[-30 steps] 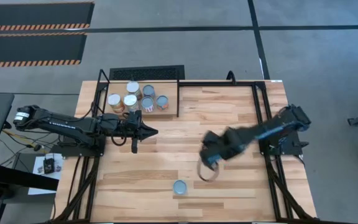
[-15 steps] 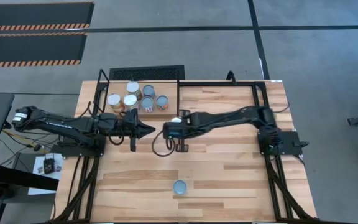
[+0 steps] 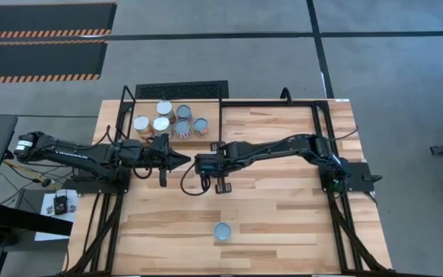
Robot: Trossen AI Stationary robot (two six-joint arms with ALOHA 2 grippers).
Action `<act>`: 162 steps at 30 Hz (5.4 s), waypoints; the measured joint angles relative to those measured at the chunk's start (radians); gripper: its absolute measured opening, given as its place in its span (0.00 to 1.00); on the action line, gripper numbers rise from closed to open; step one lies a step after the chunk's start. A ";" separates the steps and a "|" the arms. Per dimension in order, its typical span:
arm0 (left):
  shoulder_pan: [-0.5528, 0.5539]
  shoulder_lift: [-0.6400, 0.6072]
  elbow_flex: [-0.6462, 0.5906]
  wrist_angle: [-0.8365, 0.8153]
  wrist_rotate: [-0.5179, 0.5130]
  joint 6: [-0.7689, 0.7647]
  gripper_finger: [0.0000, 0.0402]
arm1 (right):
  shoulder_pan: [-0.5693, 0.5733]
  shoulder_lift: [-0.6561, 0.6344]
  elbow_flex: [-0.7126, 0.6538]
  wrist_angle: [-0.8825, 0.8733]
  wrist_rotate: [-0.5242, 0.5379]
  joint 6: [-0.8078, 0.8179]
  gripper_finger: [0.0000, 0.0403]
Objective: Pick and place cans onto a shelf
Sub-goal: Put the large canned corn on the shelf
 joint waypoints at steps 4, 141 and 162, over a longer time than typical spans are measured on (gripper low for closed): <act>0.000 -0.004 0.000 0.005 -0.002 0.000 0.00 | 0.000 0.000 0.001 0.003 -0.005 0.000 0.05; 0.029 0.783 0.622 -0.802 0.005 0.535 0.01 | -0.139 -1.294 -1.269 0.541 0.026 0.282 0.03; 0.222 0.753 1.220 -1.472 -0.148 0.131 0.00 | -0.139 -1.294 -1.269 0.541 0.026 0.255 0.03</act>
